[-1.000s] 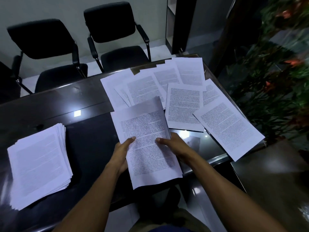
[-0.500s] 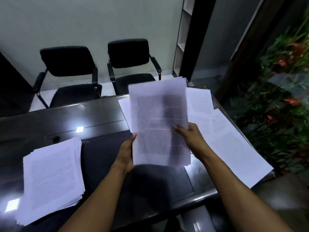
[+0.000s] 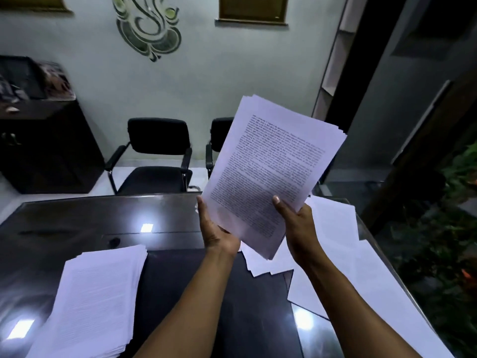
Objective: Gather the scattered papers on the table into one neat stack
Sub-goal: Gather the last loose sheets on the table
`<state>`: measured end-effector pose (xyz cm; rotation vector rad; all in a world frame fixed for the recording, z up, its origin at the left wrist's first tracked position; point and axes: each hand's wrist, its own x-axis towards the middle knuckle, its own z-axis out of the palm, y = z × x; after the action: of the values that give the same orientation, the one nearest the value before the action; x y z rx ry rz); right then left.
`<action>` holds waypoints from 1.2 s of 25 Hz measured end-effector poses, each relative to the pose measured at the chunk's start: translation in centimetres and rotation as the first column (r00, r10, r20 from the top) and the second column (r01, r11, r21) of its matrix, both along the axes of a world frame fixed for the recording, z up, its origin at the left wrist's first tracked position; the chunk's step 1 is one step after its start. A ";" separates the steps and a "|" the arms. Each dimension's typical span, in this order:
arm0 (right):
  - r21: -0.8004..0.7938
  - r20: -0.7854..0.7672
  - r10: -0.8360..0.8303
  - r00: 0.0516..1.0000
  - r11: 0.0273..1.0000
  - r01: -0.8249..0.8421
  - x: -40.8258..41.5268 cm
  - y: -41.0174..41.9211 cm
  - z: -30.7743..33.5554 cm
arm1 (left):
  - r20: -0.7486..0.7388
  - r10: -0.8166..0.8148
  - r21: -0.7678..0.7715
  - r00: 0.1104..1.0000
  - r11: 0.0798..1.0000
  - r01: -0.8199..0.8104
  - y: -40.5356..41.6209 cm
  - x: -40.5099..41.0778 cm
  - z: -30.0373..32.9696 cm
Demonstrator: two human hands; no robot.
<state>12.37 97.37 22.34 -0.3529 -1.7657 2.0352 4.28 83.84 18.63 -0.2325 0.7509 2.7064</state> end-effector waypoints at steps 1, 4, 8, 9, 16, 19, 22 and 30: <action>0.011 0.015 -0.009 1.000 1.000 0.009 -0.8 0.3 0.0 | -0.009 0.033 -0.028 0.999 0.999 -0.033 -0.3 -0.3 -0.1; -0.001 0.074 0.037 0.997 0.999 -0.037 -3.4 0.5 -0.9 | 0.022 0.080 -0.132 0.997 0.988 -0.077 -3.5 -1.0 -1.1; -0.031 0.245 0.249 0.937 0.968 -0.249 -6.1 -2.7 -4.2 | 0.072 0.090 -0.279 0.993 0.958 -0.067 -12.4 -1.2 -3.9; -0.037 0.298 0.301 0.906 0.952 -0.303 -6.6 -3.9 -5.1 | 0.069 0.065 -0.329 0.995 0.944 -0.039 -14.7 -1.1 -4.4; 0.025 0.584 0.485 0.651 0.791 -0.611 -9.2 -18.7 -15.7 | 0.137 0.074 -0.860 0.988 0.504 0.081 -29.8 0.3 -12.7; 0.105 0.659 0.419 0.624 0.771 -0.629 -9.9 -26.0 -20.1 | 0.177 0.127 -0.918 0.976 0.379 0.117 -35.8 0.1 -16.7; 0.081 0.667 0.431 0.608 0.769 -0.634 -10.5 -31.9 -22.5 | 0.202 0.103 -0.947 0.974 0.274 0.167 -41.6 -1.0 -19.9; 0.124 0.817 0.297 0.494 0.747 -0.654 -12.4 -34.1 -24.8 | 0.266 0.128 -0.950 0.956 0.201 0.238 -46.9 -4.4 -23.2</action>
<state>0.00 63.25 -2.46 -0.7061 -3.1069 1.8493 -0.11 36.91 -4.52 -0.8399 2.2431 1.5515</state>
